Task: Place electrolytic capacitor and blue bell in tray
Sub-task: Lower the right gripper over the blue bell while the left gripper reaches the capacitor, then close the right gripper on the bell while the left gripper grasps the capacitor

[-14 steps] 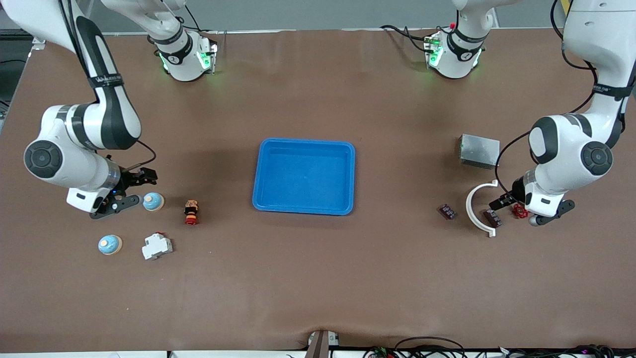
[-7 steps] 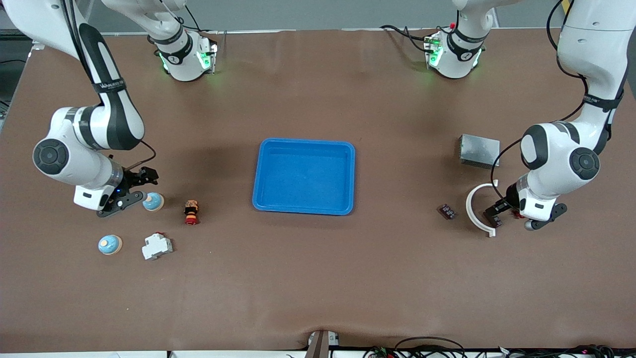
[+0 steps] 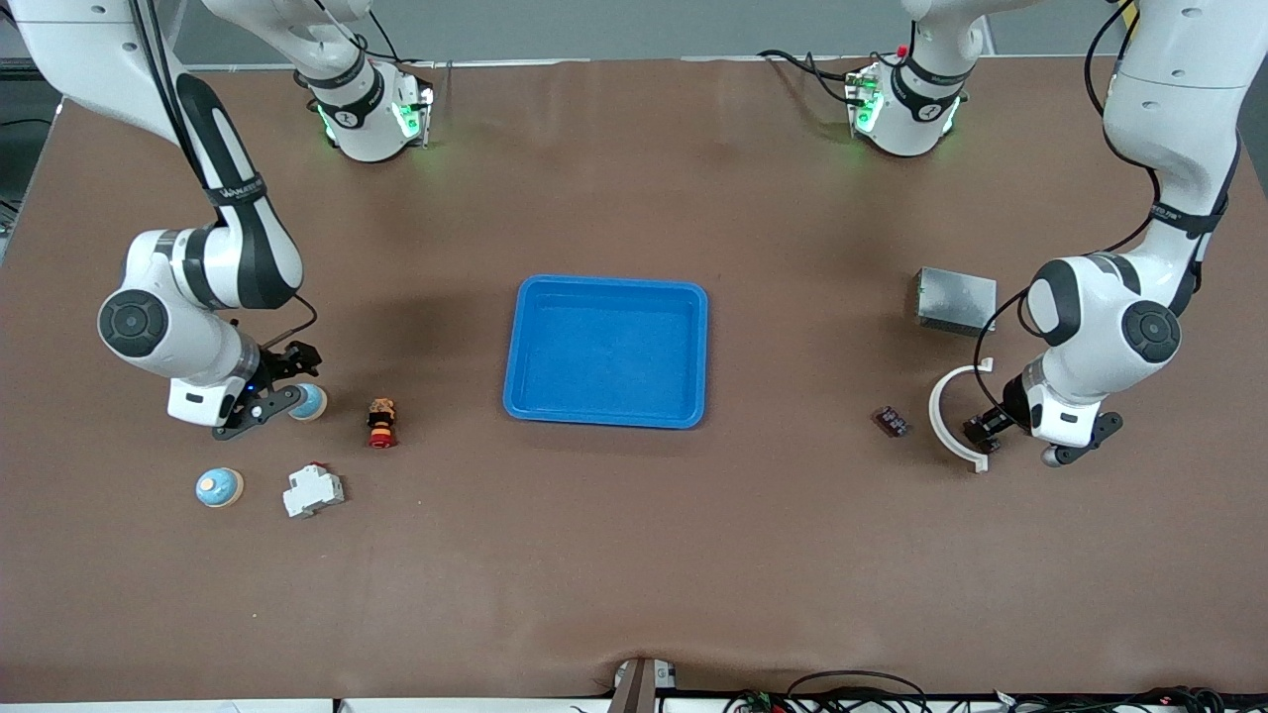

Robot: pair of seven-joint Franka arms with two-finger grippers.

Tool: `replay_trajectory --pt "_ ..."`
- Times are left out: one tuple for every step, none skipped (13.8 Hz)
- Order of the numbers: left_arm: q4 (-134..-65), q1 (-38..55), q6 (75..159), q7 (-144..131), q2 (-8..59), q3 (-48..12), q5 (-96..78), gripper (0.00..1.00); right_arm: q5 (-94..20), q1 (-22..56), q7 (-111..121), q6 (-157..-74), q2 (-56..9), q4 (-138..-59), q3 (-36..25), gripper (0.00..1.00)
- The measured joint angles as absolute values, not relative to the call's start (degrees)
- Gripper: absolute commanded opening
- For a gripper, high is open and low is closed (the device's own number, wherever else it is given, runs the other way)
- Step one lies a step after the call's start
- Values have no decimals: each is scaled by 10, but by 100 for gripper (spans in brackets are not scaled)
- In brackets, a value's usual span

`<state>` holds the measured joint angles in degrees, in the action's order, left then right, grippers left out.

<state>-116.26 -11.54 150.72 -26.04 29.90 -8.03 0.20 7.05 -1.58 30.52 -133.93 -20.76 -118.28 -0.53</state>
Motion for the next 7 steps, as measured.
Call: replay_trajectory --pt "-1161 -115 1509 -260 303 -80 2 56 71 -23 322 -1352 -215 -1183 -6 100" --pt "-1160 -115 1512 -260 305 -80 2 56 71 -29 334 -1362 -222 -1183 -6 100" --pt "-1160 -115 1513 -260 307 -80 2 56 71 -34 342 -1368 -226 -1183 -6 100" --pt "-1160 -115 1514 -261 309 -80 2 51 71 -37 345 -1370 -230 -1183 -6 100" --pt "-1160 -115 1517 -261 311 -80 2 37 71 -37 345 -1370 -232 -1183 -6 100" --pt "-1160 -115 1519 -261 313 -80 2 20 71 -37 345 -1370 -234 -1183 -6 100" --pt "-1159 -115 1521 -261 315 -80 2 2 71 -37 345 -1369 -234 -1184 -6 100"
